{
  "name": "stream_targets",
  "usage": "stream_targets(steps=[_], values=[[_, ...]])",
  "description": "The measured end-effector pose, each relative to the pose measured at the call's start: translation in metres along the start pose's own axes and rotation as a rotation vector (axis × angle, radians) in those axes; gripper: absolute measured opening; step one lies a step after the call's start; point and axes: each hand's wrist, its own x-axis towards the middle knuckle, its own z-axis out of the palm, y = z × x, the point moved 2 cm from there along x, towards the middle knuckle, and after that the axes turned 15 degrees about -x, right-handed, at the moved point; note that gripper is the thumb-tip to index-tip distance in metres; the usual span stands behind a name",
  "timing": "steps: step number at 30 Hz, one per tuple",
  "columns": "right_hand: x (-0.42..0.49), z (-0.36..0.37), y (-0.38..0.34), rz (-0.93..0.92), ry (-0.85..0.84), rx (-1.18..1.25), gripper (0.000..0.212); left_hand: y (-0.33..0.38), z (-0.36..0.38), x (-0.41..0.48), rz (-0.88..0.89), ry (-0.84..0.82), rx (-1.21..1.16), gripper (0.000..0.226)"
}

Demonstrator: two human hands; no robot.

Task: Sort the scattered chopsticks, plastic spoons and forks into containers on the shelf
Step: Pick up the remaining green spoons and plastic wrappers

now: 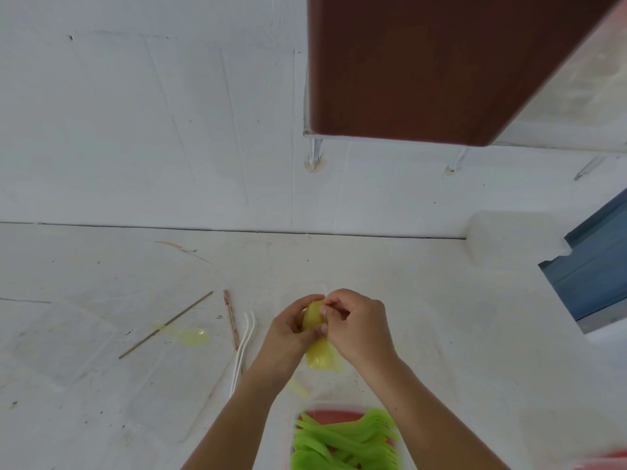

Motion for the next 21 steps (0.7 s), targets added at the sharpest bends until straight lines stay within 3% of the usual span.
stream_targets(steps=[4, 10, 14, 17, 19, 21], values=[[-0.007, -0.001, 0.001, 0.048, -0.206, 0.046, 0.037, 0.002, -0.007, 0.003, -0.02, 0.059, -0.055, 0.049], [-0.005, 0.001, 0.007, 0.129, -0.137, 0.129, 0.023, -0.001, -0.01, 0.005, -0.058, 0.021, -0.134, 0.056], [-0.004, 0.003, 0.009, 0.401, -0.316, 0.488, 0.015, -0.001, -0.011, 0.005, -0.07, -0.016, -0.126, 0.055], [0.002, -0.004, 0.019, 0.418, -0.375, 0.6, 0.023, 0.002, -0.013, 0.009, -0.059, 0.009, -0.127, 0.05], [0.013, -0.013, 0.044, 0.408, -0.234, 0.372, 0.022, 0.003, -0.014, 0.012, -0.052, 0.017, -0.19, 0.049], [0.021, -0.015, 0.075, 0.256, -0.206, -0.176, 0.023, 0.005, -0.014, 0.013, -0.055, 0.02, -0.238, 0.048]])
